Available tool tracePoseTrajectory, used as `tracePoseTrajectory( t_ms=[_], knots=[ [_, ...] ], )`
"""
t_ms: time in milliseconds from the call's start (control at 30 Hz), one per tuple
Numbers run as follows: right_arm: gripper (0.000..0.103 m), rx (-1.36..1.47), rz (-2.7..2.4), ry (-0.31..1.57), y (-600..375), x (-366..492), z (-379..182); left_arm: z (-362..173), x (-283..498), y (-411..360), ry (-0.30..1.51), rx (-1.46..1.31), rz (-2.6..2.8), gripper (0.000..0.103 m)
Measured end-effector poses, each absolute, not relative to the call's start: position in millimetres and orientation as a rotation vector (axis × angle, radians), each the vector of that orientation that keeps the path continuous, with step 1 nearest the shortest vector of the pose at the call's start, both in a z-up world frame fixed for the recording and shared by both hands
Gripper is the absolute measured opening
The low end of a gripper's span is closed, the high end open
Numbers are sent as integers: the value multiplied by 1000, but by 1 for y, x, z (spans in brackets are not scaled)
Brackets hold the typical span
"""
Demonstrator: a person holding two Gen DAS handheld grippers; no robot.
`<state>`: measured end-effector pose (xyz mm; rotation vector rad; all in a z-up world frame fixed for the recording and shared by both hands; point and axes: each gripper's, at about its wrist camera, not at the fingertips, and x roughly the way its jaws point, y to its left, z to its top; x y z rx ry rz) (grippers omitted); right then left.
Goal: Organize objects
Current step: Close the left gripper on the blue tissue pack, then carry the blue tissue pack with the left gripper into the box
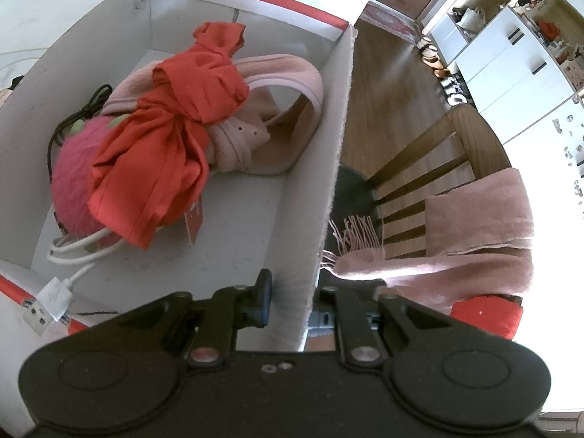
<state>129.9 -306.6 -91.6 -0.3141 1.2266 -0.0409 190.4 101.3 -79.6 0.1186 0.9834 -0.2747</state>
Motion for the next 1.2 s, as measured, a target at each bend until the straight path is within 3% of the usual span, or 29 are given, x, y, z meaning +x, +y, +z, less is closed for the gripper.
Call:
tracePoseTrajectory(
  t_ms=[400,700,1200],
  knots=[
    [13,-326,12,1208,-310,126,-91,-17,162,66,856,71,-302,54],
    [10,-298,60,1206,-318,125,-86,22,156,-4,761,100,-411,54],
    [8,-258,143,1174,-329,119,-72,26,183,-119,720,188,-513,53]
  ],
)
